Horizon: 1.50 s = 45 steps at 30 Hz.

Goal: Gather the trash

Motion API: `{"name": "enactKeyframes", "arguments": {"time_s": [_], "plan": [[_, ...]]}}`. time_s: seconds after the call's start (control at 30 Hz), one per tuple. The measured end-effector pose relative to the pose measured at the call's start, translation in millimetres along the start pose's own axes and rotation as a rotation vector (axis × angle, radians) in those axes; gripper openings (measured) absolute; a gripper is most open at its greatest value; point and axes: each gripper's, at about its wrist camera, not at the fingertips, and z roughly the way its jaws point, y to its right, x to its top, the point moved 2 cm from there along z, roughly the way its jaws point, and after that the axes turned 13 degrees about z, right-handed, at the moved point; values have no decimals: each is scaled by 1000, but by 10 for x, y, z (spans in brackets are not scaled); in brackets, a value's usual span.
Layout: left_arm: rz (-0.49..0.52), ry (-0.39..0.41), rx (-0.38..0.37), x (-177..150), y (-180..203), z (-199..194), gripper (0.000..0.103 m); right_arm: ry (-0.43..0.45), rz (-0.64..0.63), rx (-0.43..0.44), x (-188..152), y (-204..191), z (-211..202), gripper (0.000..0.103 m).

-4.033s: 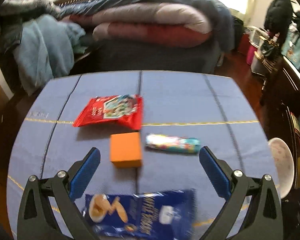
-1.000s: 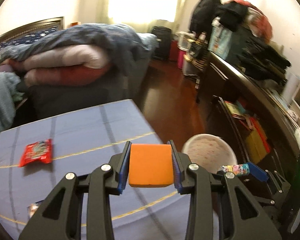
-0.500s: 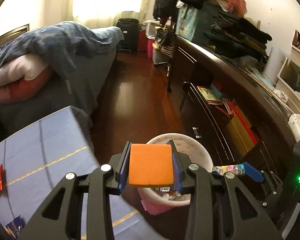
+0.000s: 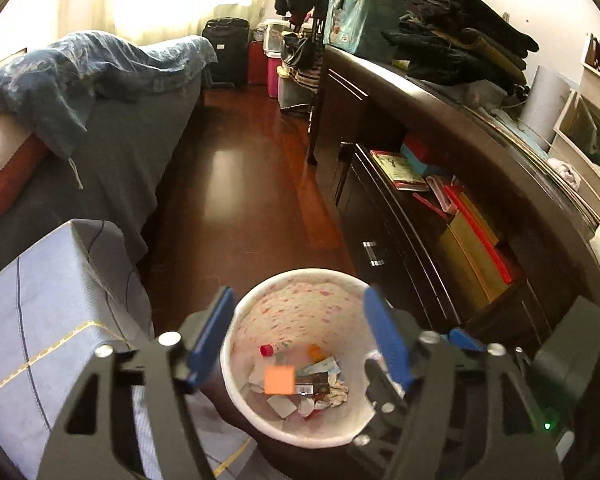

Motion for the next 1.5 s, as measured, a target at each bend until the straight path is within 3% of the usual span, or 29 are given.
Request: {"name": "enactKeyframes", "arguments": {"time_s": [0.1,0.37,0.67,0.87,1.17,1.27,1.5], "plan": [[-30,17,1,-32,-108,-44,82,20,-25,-22,-34,-19,22,94],[-95,26,62,-157,-440,-294,84,5,-27,-16,-100,-126,-135,94],[-147,34,240,-495,-982,-924,89,-2,-56,84,-182,-527,-568,97],[-223,21,355,-865,-1467,-1388,93,-4,-121,199,-300,-987,-935,99],[-356,-70,559,-1484,-2420,-1796,97,-45,-280,342,-676,-1822,-1287,99],[-434,-101,575,-1677,-2782,-1818,98,-55,-340,375,-828,-2091,-1362,99],[-522,-182,523,-1985,-3390,-1622,99,-67,-434,413,-1087,-2525,-1452,99]]}}
